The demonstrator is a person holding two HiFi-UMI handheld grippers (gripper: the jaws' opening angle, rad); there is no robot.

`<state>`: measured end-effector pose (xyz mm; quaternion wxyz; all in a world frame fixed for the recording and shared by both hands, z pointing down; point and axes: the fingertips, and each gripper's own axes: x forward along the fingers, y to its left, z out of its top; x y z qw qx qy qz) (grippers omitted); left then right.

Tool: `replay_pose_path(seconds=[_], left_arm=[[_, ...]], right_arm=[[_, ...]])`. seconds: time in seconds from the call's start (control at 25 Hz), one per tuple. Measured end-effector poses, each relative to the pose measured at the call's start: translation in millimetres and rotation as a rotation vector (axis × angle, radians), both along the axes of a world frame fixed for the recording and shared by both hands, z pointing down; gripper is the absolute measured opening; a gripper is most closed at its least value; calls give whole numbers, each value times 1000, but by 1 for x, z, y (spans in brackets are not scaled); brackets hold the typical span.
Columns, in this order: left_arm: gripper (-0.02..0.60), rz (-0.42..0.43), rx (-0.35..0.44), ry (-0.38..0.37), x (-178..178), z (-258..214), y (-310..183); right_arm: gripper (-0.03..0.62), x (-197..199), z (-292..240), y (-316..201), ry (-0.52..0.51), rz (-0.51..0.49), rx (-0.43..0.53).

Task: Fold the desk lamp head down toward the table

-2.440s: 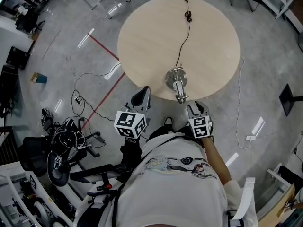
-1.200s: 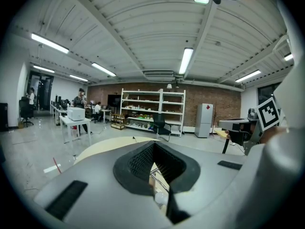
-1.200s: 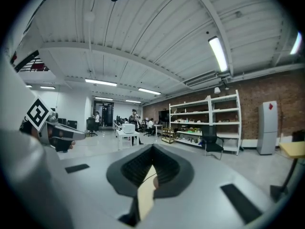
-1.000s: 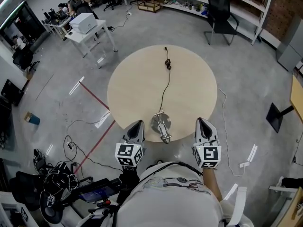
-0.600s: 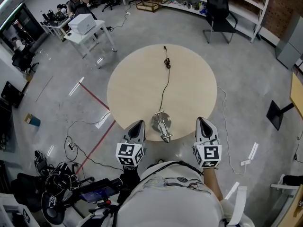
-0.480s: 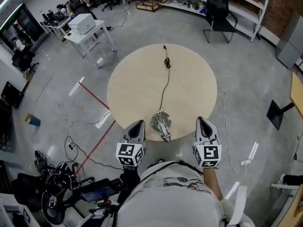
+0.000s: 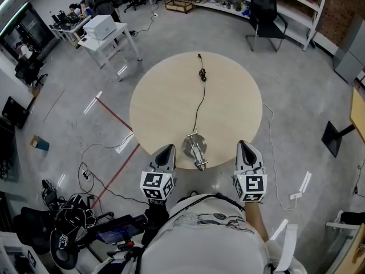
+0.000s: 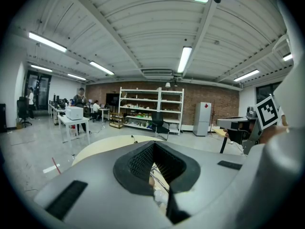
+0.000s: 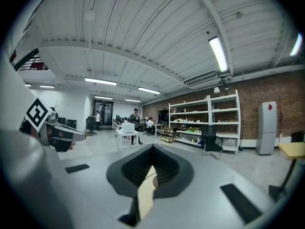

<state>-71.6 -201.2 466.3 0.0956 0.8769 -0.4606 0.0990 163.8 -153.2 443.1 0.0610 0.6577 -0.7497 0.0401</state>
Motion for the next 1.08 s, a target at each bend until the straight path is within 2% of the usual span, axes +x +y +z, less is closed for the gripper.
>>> replay_pose_path(seconds=[1.08], left_arm=[[2, 21, -5, -12, 9, -1, 4]], right_arm=[[3, 1, 7, 3, -5, -13, -30]])
